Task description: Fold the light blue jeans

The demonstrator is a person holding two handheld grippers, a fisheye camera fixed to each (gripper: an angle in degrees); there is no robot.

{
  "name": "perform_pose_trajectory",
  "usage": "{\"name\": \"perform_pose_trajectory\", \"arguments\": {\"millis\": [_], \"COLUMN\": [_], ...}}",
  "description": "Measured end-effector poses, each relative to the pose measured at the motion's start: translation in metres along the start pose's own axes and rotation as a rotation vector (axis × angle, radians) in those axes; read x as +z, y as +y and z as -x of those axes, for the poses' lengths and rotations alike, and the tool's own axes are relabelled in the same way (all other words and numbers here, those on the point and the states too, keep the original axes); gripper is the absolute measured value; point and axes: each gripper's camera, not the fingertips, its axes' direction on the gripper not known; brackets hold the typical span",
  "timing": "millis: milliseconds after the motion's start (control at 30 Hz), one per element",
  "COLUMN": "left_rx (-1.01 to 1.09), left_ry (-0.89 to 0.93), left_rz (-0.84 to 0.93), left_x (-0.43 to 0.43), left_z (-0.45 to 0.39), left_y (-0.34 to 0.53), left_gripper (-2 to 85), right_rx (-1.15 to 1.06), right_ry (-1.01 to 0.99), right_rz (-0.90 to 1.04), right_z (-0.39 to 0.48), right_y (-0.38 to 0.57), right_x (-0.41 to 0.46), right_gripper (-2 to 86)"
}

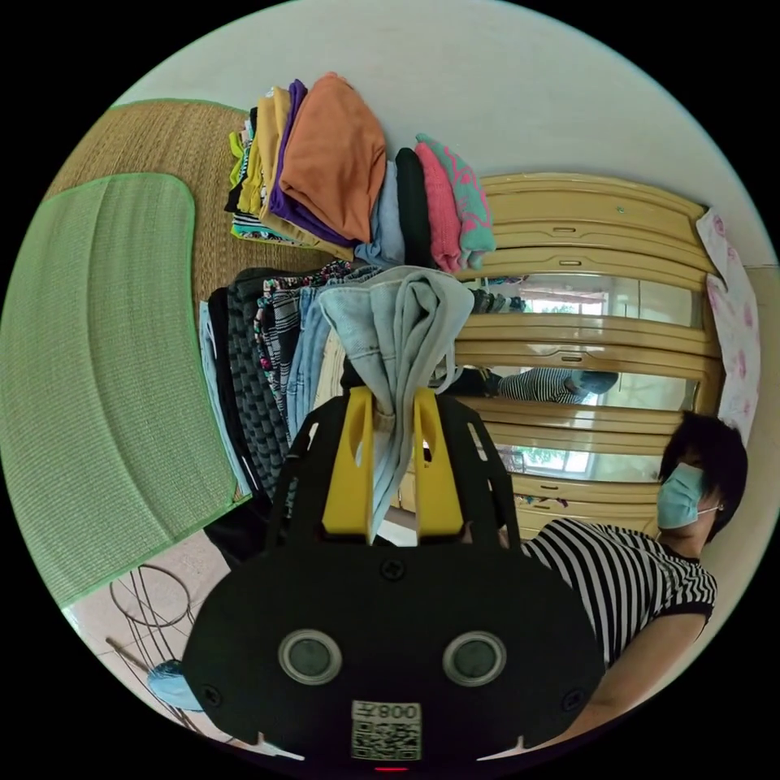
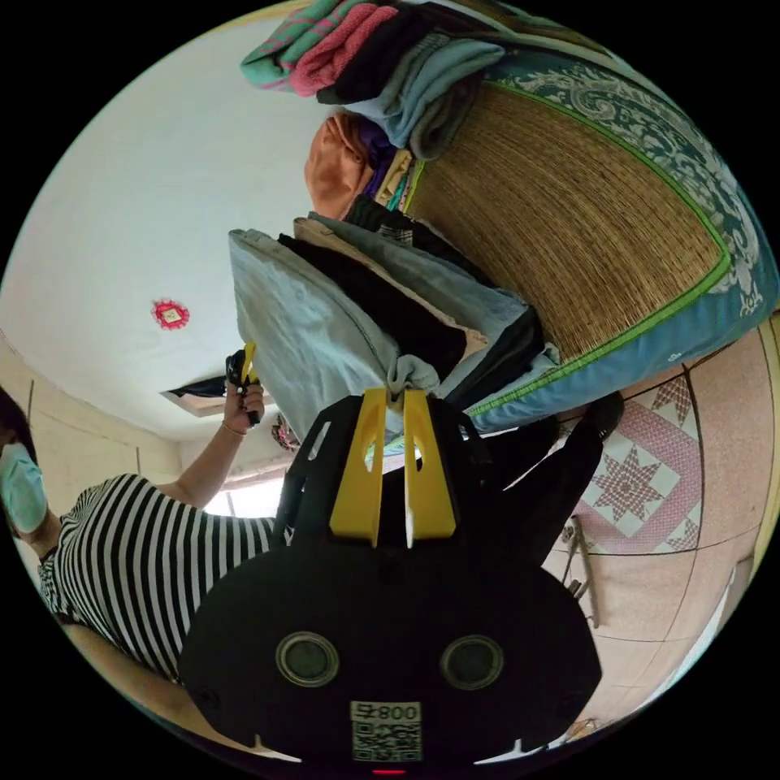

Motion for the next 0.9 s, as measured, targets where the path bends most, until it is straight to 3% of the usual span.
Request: {"name": "perform_pose_trajectory", "arguments": {"millis": [200, 300, 633, 767, 900], "left_rx": [0.126, 0.193, 0.119, 0.114, 0.115], "left_ry": [0.013, 0.026, 0.044, 0.064, 0.074], "left_rz": [0.039, 0.035, 0.029, 0.002, -0.038], "left_x": [-0.006, -0.006, -0.01, -0.018, -0.032], "left_z": [-0.035, -0.049, -0.008, -0.003, -0.002], "left_y": [0.013, 0.015, 0.021, 0.03, 0.036], "left_gripper": [7.8, 7.8, 8.2, 8.3, 8.1], "right_rx": [-0.153, -0.209, 0.015, 0.04, -0.08], "right_ry": [0.016, 0.133, 0.156, 0.3, 0.29], "right_rz": [0.008, 0.013, 0.088, 0.055, -0.009], "right_z": [0.058, 0.086, 0.049, 0.078, 0.138], "right_y": [-0.009, -0.02, -0.066, -0.077, -0.102], "right_x": [-0.036, -0.047, -0.021, -0.048, -0.061], "right_gripper": [2.7, 2.6, 1.4, 0.4, 0.1]}}
